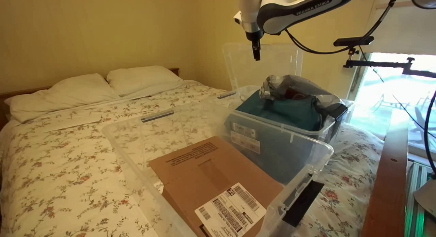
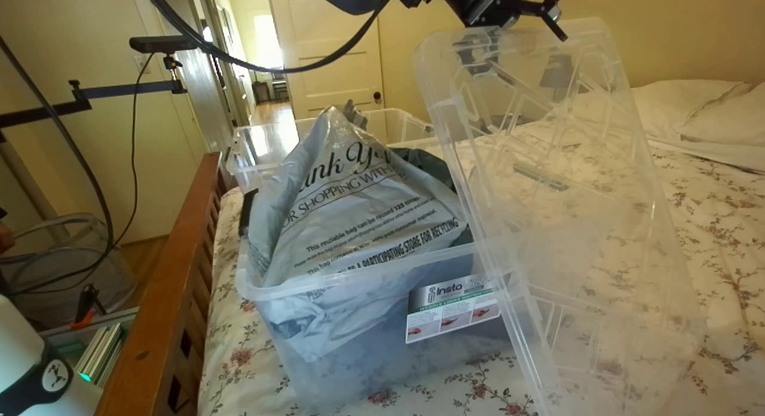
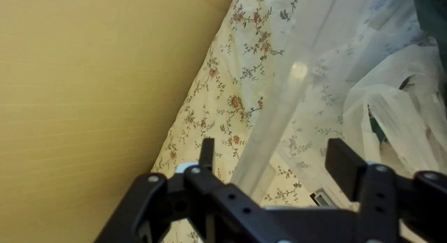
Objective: Push the grey plastic bag down in the container on the right and close the container on the left with the clear lid
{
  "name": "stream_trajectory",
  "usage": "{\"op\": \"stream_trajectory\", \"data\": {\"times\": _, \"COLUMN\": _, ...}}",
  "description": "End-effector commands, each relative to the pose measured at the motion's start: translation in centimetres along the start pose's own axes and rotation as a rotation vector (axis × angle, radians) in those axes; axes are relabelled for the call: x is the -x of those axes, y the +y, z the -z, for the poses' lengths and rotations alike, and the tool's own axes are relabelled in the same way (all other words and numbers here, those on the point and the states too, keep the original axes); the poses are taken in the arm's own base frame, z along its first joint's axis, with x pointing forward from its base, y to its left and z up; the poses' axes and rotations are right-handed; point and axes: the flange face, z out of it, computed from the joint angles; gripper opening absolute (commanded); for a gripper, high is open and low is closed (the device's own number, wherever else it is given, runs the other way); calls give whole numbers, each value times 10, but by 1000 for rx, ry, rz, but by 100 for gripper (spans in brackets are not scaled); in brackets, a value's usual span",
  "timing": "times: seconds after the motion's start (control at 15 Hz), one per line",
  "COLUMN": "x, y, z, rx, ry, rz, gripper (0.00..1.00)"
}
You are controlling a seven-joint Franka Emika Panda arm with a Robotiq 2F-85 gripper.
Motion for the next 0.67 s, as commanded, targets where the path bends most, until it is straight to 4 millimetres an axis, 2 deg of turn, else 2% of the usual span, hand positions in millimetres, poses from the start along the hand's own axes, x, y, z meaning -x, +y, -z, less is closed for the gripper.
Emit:
{"op": "stream_trajectory", "data": {"times": 0.0, "x": -4, "y": 9, "z": 9, "rx": -46, "ry": -17, "rz": -26, "gripper": 51}}
{"op": "stream_trajectory", "data": {"times": 0.2, "x": -3, "y": 13, "z": 10, "rx": -74, "ry": -32, "rz": -68, "gripper": 31}}
{"op": "stream_trajectory", "data": {"times": 0.47, "x": -3, "y": 3, "z": 3, "rx": -105, "ry": -75, "rz": -132, "gripper": 2}}
{"op": "stream_trajectory", "data": {"times": 0.6, "x": -2, "y": 7, "z": 6, "rx": -89, "ry": -74, "rz": -198, "gripper": 2}}
